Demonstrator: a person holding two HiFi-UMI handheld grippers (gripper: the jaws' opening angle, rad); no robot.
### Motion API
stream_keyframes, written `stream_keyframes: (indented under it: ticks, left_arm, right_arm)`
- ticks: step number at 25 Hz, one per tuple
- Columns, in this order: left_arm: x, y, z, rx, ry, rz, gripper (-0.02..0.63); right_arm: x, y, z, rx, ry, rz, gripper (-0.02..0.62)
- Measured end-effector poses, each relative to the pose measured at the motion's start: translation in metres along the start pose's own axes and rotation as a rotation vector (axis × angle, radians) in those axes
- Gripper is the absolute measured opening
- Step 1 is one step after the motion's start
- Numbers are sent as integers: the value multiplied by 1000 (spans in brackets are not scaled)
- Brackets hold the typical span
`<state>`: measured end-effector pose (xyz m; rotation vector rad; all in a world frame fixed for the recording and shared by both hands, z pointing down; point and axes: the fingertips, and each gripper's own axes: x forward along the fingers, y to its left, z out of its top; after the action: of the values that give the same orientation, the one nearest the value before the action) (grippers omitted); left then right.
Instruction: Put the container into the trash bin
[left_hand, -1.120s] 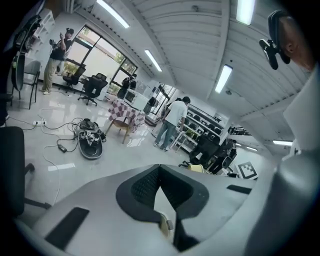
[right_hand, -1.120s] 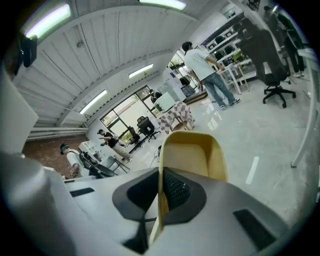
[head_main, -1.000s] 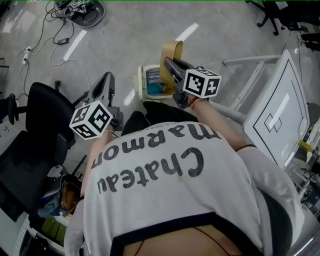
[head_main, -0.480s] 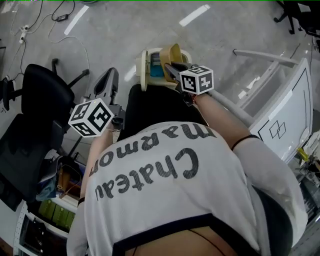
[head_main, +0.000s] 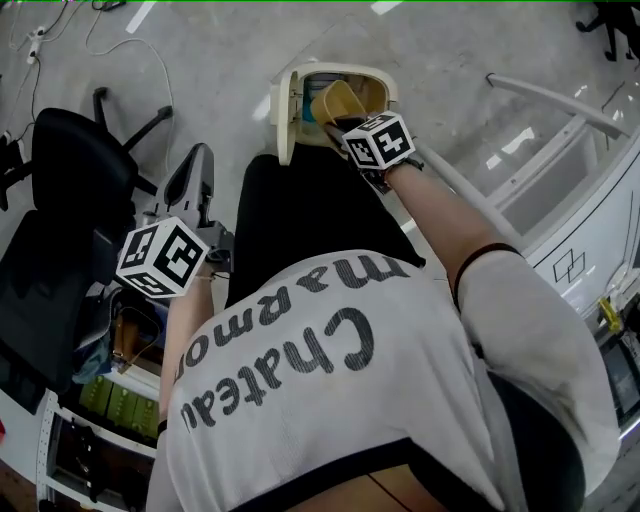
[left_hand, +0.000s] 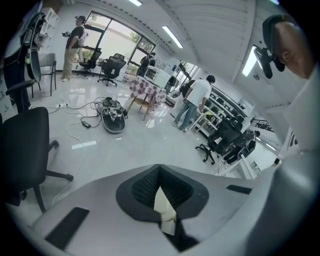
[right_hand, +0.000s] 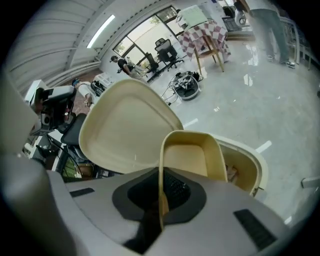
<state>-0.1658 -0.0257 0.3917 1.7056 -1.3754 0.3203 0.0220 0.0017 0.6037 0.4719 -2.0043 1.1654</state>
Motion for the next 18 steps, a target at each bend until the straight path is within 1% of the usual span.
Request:
stream_keyframes:
  ticks: [2, 5, 9, 13, 15, 18]
  left_arm:
    - [2, 5, -9, -13, 12, 14, 23]
    - [7, 6, -20, -11, 31, 23, 23]
    - [16, 7, -22, -2, 28, 39, 23]
    - [22, 7, -26, -22, 44, 52, 23]
    - [24, 9, -28, -37, 55, 60, 23]
    - [29, 13, -29, -33, 72, 71, 23]
  right_arm:
    - [9, -7, -11, -52, 48, -4, 35]
    - [20, -25, -20, -161, 107, -34, 35]
    - [37, -49, -26, -278, 179, -67, 35]
    - [54, -58, -35, -373, 241, -41, 35]
    - [60, -59, -41, -401, 276, -23, 35]
    - [70, -62, -50, -446, 324, -10, 35]
